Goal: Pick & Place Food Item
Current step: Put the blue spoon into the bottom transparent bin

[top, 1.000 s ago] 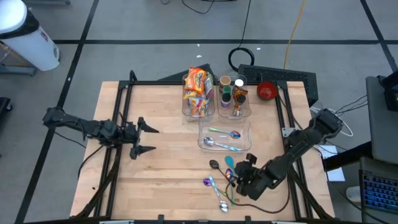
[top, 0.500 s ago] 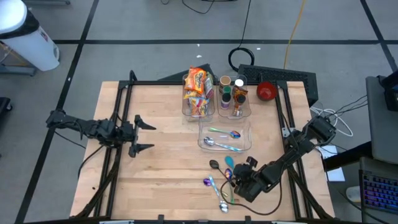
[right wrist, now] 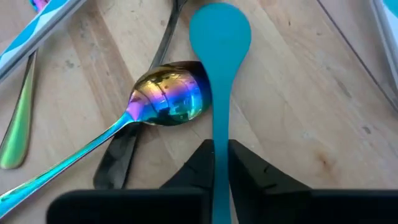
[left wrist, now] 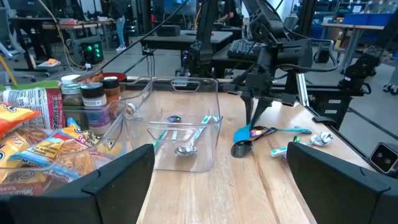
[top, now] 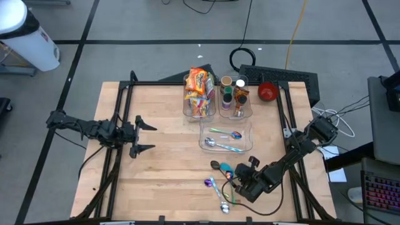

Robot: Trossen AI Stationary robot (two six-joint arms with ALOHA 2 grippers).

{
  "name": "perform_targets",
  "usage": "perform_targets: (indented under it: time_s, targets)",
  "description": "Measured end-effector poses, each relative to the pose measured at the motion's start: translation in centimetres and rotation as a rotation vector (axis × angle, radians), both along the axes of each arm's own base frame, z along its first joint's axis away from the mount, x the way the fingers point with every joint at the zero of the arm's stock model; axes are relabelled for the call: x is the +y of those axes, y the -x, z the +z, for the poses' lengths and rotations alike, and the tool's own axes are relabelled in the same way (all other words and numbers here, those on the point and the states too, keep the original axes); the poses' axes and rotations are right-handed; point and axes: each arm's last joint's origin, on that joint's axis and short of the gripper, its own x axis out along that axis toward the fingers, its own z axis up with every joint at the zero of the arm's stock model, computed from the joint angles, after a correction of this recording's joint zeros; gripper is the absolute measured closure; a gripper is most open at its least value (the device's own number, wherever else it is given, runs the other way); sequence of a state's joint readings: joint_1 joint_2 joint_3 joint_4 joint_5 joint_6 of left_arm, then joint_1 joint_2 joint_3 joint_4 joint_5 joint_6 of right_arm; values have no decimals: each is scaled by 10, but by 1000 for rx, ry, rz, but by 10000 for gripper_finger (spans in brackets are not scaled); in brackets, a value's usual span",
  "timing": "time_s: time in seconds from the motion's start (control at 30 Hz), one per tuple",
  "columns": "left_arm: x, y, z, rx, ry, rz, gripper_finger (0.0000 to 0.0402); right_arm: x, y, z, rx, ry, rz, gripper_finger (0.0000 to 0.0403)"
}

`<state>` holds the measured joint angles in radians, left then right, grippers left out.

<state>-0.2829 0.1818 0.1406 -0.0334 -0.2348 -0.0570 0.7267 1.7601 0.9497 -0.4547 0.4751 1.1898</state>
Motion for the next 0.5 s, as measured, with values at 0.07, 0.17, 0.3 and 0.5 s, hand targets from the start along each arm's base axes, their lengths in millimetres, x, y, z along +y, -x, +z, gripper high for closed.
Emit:
perform_targets:
  time_s: [0.07,0.17,0.3,0.5]
  targets:
    - [0,0,0,0,0,0,27,0,1,2,1,5,8,391]
    - [0,0,0,0,0,0,27,-2,4,6,-1,26,7,384]
    - [0,0,0,0,0,0,27,-5,11,21,-29,46,13,379]
    - [0,0,0,0,0,0,27,2,25,53,-146,44,126,393]
